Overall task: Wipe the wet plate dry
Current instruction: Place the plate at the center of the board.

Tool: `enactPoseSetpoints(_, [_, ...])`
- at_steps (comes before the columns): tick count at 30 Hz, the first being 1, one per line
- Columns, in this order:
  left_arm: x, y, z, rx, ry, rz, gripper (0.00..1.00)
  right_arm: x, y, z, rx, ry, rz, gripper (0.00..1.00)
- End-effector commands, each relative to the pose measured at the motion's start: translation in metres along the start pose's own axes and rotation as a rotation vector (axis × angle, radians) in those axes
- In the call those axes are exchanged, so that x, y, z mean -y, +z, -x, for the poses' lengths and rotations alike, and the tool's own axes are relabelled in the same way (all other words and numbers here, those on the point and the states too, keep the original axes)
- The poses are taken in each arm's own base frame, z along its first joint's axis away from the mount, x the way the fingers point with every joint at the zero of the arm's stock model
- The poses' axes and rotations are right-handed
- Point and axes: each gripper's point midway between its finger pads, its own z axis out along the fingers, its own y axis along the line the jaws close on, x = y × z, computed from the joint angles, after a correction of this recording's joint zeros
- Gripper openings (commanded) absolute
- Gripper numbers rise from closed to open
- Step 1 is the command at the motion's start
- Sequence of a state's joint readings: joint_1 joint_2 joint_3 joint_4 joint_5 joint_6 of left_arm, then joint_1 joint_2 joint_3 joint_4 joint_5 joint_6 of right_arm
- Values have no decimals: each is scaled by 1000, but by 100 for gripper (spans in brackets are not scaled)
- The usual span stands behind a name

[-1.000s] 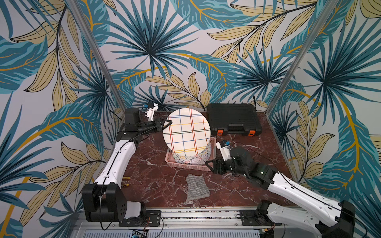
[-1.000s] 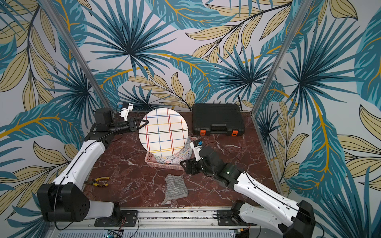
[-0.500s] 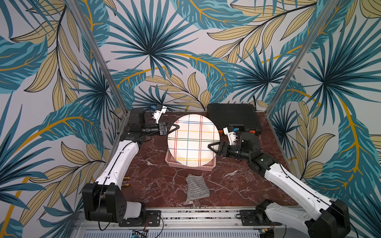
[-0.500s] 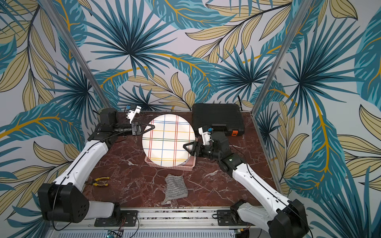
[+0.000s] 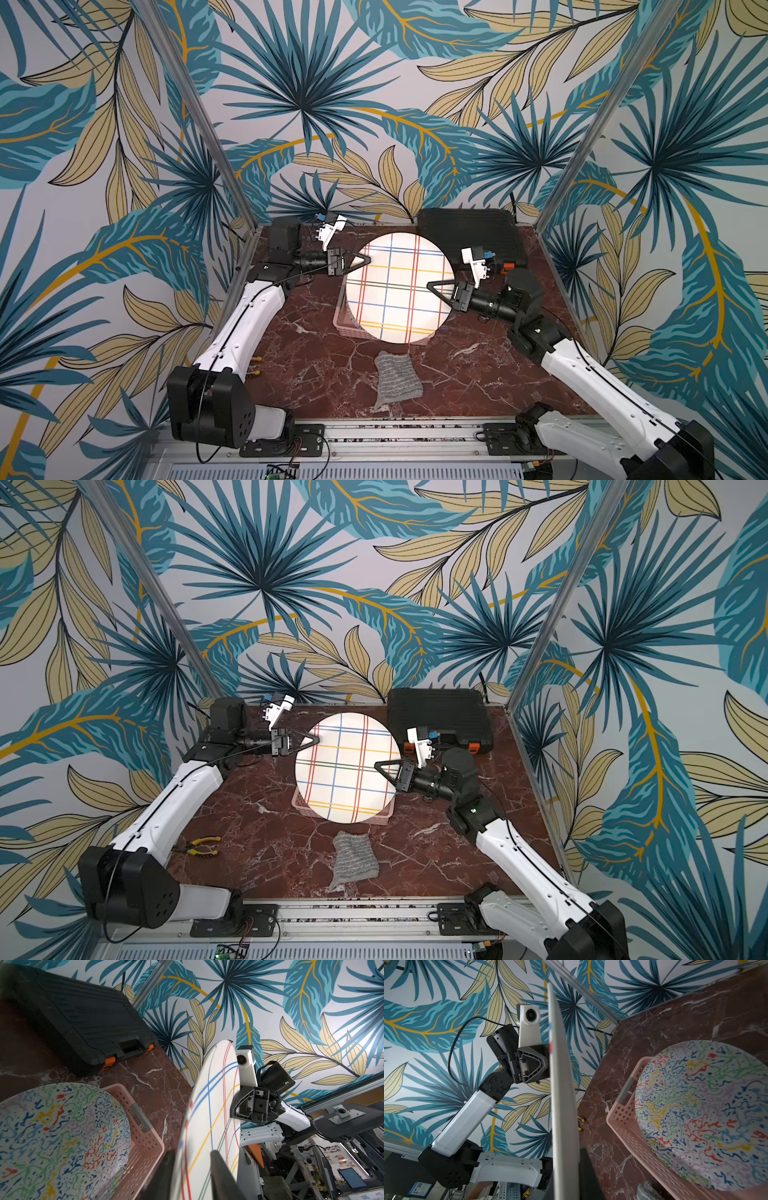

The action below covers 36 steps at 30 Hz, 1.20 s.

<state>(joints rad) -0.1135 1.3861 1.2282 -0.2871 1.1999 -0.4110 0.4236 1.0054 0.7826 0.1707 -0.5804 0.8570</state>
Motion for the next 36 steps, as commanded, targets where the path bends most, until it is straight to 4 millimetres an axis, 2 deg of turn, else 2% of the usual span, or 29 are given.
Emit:
enactPoseSetpoints(1, [-5,-3,9,18,23,67,78,28,-21,16,123,20,-142,0])
enactPoseSetpoints(2, [-8,-4,9,15,31,89,96,34,-29,17,145,27,-179,0])
enactPoseSetpoints(3, [-10,-5,9,16,41,111,100,40,-38,18,169,34,-225,0])
enactPoseSetpoints(6, [-19,-10,9,13,87,204,100,74,-74,11,235,103,-422,0])
enactPoseSetpoints(7, [-22,-12,10,16,108,230,100,90,-88,3,252,143,-509,0])
enactPoseSetpoints(13, [-29,-18,10,47,169,297,100,142,-162,-24,451,304,-781,0])
enactPoseSetpoints(20, [-31,-20,9,32,206,322,100,167,-198,-38,629,425,-843,0])
enactPoseSetpoints(25, [-35,-20,6,24,214,330,100,187,-208,-41,696,456,-901,0])
enactPoseSetpoints(30, [-38,-20,2,16,205,327,100,210,-184,-38,646,530,-854,0])
enactPoseSetpoints(36, [-35,-20,0,21,208,315,100,231,-176,-25,661,542,-832,0])
